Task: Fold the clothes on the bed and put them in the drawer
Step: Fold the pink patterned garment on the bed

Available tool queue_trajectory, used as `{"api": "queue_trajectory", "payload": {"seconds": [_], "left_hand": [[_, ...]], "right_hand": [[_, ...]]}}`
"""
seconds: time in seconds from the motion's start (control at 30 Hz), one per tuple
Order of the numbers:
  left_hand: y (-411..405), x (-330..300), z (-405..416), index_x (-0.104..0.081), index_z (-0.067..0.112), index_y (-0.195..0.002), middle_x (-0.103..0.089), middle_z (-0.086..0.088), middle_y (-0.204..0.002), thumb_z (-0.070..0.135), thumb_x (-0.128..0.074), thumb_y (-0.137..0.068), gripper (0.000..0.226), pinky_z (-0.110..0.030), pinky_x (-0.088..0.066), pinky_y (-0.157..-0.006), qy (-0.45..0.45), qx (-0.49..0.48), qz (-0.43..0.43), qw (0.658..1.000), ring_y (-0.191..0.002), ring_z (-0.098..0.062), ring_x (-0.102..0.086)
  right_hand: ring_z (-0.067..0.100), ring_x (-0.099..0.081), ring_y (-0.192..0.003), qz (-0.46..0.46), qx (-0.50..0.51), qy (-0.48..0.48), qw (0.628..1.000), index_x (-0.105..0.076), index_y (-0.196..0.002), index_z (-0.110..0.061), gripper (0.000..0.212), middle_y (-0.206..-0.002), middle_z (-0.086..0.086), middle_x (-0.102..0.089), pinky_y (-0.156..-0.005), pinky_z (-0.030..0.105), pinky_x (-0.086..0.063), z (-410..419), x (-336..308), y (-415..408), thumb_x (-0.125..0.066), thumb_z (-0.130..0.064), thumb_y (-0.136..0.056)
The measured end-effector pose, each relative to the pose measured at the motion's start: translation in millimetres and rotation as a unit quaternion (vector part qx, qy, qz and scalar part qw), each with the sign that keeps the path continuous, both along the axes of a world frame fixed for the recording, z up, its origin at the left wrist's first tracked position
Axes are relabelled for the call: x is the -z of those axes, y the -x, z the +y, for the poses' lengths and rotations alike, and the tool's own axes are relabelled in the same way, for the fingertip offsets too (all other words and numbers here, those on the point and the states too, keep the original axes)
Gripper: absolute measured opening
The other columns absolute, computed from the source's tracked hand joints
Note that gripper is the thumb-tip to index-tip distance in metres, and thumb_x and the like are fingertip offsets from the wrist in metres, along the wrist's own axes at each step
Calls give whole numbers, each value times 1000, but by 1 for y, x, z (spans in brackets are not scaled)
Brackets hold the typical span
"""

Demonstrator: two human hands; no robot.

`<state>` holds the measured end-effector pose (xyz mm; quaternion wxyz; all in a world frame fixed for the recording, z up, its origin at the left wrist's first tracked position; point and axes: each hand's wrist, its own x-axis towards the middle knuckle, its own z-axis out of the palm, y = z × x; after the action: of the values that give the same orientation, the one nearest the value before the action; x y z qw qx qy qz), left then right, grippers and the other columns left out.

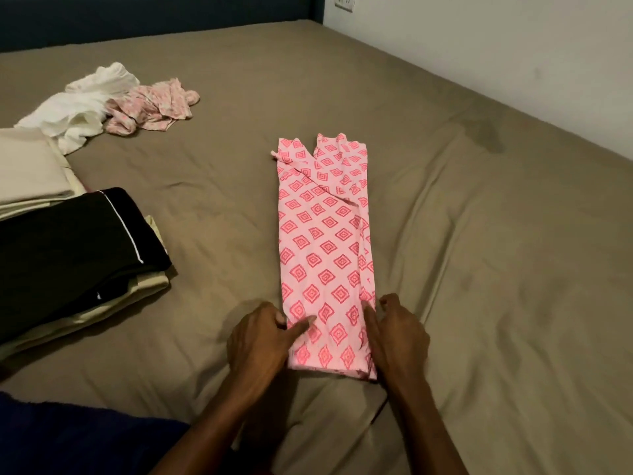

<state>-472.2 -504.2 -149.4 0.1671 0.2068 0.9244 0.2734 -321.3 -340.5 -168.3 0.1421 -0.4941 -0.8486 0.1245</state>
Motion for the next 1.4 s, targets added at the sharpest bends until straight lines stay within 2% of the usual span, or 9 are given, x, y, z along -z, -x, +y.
{"api": "queue_trajectory", "payload": {"seconds": [0.13, 0.3, 0.47, 0.67, 0.73, 0.87, 1.2, 1.33, 1.4], "left_hand": [[18, -9, 23, -52, 29, -105, -68, 13, -84, 62, -71, -84, 44, -37, -58, -68, -169, -61, -8, 984, -76, -11, -68], [73, -28, 80, -61, 20, -110, -73, 3, -89, 33, -78, -89, 30, -27, -59, -62, -279, -88, -99, 951, -70, -8, -73], [142, -28, 155, -62, 11, -119, -77, -11, -94, 18, -76, -92, 31, -43, -65, -68, -304, -101, -154, 935, -68, -22, -76], [222, -21, 250, -67, 0, -110, -78, -16, -88, 16, -72, -92, 25, -49, -61, -88, -302, -183, -319, 880, -82, -32, -78], [244, -19, 279, -68, -1, -108, -78, -17, -83, 17, -73, -91, 25, -41, -63, -78, -299, -207, -282, 888, -79, -32, -77], [279, -19, 331, -66, -8, -101, -74, -20, -75, 9, -74, -87, 24, -23, -46, -41, -320, -280, -212, 880, -52, -23, -72], [296, -27, 402, -62, 2, -76, -57, -9, -58, -3, -76, -73, 15, -18, -37, -41, -370, -324, -247, 835, -32, -14, -44], [292, -37, 436, -55, 5, -107, -64, -18, -82, -9, -74, -75, 40, -25, -49, -47, -441, -226, -213, 842, -44, -16, -55], [296, -35, 453, -55, 11, -114, -67, -19, -89, -10, -75, -73, 51, -29, -53, -51, -427, -170, -177, 870, -48, -19, -60]], "right_hand": [[30, -69, -91, 101, 8, 7, 995, -63, -117, -16, 41, -103, 7, -73, -75, 38, -55, 65, -4, 61, -56, -52, -99], [18, -67, -91, 136, -70, 4, 988, -62, -124, -21, 50, -108, -2, -69, -77, 39, -58, 163, -13, 147, -69, -56, -89], [27, -66, -93, -88, -216, -120, 965, -51, -138, -13, 50, -118, 9, -65, -70, 34, -49, 215, -13, 223, -59, -36, -95], [32, -62, -55, 52, -218, -220, 949, -71, -93, -4, 12, -72, 12, -66, -47, 28, -39, 233, 26, 226, -69, -12, -83], [29, -63, -60, 81, -229, -177, 954, -74, -92, -8, 10, -76, 9, -67, -52, 26, -33, 247, 35, 224, -76, -14, -85], [23, -64, -69, 143, -226, -98, 959, -78, -96, -14, 12, -82, 5, -69, -56, 25, -38, 262, 43, 224, -77, -23, -89], [17, -68, -75, 211, -206, 14, 955, -76, -103, -17, 12, -92, 0, -75, -62, 35, -58, 260, 43, 215, -76, -24, -93], [7, -69, -83, 240, -152, 143, 948, -74, -113, -22, 20, -101, -9, -77, -76, 33, -61, 258, 37, 214, -70, -32, -97], [6, -71, -86, 245, -127, 188, 942, -74, -117, -23, 24, -104, -11, -77, -81, 36, -63, 259, 33, 215, -69, -35, -97]]}}
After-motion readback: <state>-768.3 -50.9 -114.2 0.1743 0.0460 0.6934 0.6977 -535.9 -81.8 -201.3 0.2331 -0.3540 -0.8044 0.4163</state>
